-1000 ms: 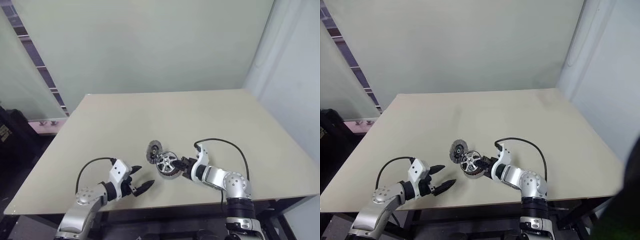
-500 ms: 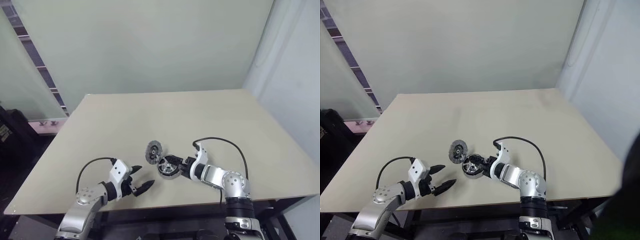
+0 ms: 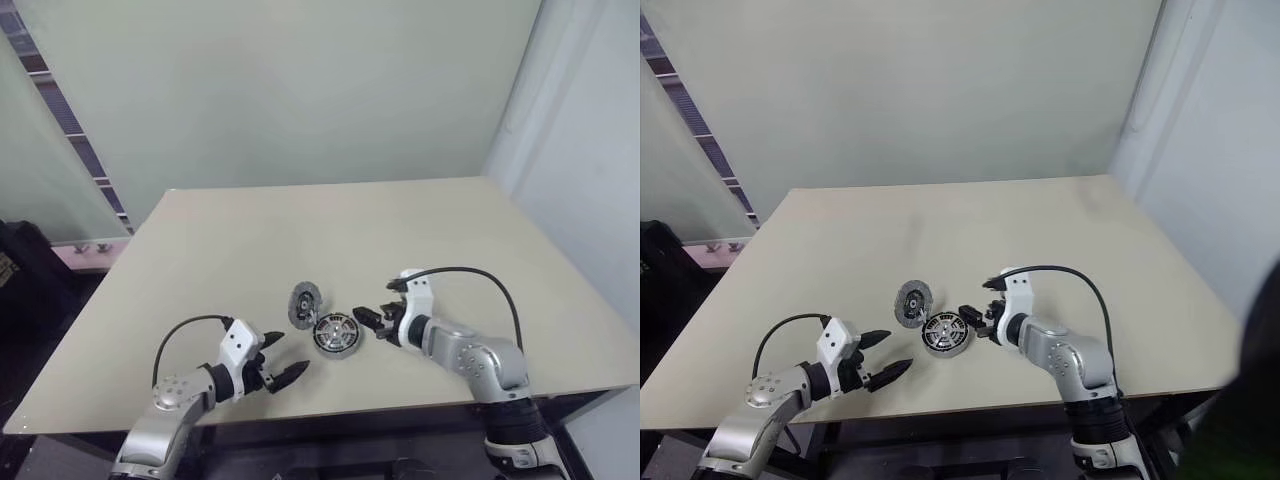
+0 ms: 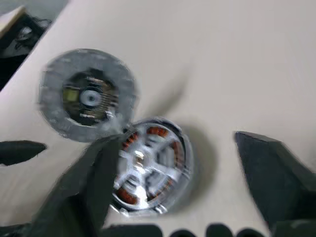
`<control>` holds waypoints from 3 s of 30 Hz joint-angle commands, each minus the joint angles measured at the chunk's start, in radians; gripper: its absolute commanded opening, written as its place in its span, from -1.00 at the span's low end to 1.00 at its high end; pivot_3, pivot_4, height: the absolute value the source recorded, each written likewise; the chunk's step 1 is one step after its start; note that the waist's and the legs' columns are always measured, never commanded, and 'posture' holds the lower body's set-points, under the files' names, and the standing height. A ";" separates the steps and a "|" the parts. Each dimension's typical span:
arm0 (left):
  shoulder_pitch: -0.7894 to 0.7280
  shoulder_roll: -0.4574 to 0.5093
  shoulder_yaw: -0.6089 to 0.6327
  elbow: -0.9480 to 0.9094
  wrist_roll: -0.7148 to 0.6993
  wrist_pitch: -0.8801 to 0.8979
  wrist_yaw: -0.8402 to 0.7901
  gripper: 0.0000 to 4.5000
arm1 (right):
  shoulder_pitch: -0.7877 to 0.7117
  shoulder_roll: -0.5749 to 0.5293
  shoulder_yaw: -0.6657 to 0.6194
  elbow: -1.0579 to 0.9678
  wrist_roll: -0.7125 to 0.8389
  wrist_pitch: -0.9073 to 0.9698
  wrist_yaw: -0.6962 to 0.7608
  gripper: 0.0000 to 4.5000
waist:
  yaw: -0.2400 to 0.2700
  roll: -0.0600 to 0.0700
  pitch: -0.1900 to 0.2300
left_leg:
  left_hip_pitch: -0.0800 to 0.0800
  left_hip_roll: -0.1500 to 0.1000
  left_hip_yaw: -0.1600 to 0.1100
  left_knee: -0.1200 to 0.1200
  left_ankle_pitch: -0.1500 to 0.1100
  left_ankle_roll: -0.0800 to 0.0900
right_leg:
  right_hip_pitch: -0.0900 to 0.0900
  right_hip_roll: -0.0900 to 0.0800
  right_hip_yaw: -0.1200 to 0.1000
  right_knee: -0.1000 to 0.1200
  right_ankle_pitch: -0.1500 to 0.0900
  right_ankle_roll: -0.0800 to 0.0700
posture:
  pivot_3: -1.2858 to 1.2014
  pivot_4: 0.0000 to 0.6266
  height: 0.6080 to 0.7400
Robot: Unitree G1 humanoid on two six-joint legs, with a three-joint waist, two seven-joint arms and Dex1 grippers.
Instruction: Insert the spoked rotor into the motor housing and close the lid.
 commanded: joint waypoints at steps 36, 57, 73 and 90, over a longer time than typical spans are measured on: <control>-0.019 0.006 0.010 -0.012 -0.004 -0.018 0.003 1.00 | -0.163 -0.220 0.334 0.062 -0.437 -0.256 0.403 0.17 | 0.006 -0.001 -0.001 | 0.001 -0.001 0.000 0.001 0.000 0.000 | 0.002 0.000 0.000 0.001 0.000 0.000 | 0.03 -1.00 1.00; -0.011 -0.003 -0.011 -0.012 -0.001 -0.017 -0.004 1.00 | -0.349 -0.397 0.737 0.066 -0.769 -0.373 0.798 0.98 | 0.007 -0.002 -0.001 | 0.001 -0.001 -0.002 0.004 0.000 0.000 | 0.002 0.000 -0.002 0.001 0.000 0.000 | 0.03 -1.00 1.00; 0.008 -0.003 -0.015 -0.031 -0.003 -0.009 0.002 1.00 | -0.348 -0.283 0.715 0.276 -0.855 -0.444 0.775 0.98 | 0.006 -0.002 -0.001 | 0.002 -0.001 -0.002 0.004 0.000 0.000 | 0.002 0.000 -0.002 0.003 0.001 0.000 | 0.03 -1.00 1.00; 0.012 -0.002 -0.016 -0.032 -0.008 -0.014 0.005 1.00 | -0.297 -0.214 0.662 0.277 -0.890 -0.426 0.747 -1.00 | 0.006 -0.003 -0.001 | 0.003 -0.001 -0.002 0.005 0.000 0.000 | 0.002 0.000 -0.003 0.006 0.001 -0.001 | 0.03 -1.00 1.00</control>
